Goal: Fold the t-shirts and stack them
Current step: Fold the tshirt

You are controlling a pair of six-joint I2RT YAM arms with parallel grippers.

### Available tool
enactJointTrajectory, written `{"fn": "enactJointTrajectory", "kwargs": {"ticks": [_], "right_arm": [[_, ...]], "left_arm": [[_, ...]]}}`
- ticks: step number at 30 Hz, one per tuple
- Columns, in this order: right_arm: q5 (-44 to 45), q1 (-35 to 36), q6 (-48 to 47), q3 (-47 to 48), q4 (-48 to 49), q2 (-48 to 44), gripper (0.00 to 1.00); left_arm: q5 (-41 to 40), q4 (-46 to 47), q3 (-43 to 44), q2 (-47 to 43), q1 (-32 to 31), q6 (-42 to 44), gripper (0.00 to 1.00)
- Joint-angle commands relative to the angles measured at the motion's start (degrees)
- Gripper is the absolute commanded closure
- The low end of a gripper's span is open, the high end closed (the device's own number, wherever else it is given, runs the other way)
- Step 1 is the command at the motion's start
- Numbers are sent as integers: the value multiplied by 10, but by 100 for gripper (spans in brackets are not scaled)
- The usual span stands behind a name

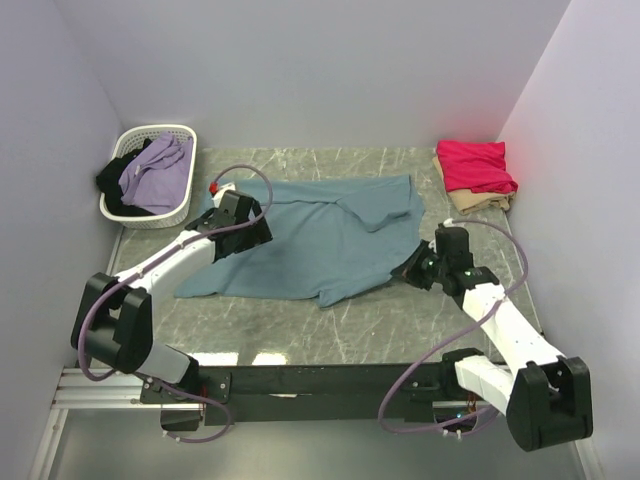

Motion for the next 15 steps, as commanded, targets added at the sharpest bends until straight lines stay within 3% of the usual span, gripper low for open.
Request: {"fn": "enactJointTrajectory", "kwargs": {"ticks": [1, 9, 15], "right_arm": [[50, 3, -22, 44, -40, 22, 99], [180, -21, -25, 88, -94, -4, 100], [176, -22, -33, 72, -125, -30, 100]], "left_arm": [[-69, -73, -20, -52, -3, -49, 1], [-48, -95, -73, -125, -3, -87, 0], [-60, -160, -56, -135, -6, -96, 0]]}}
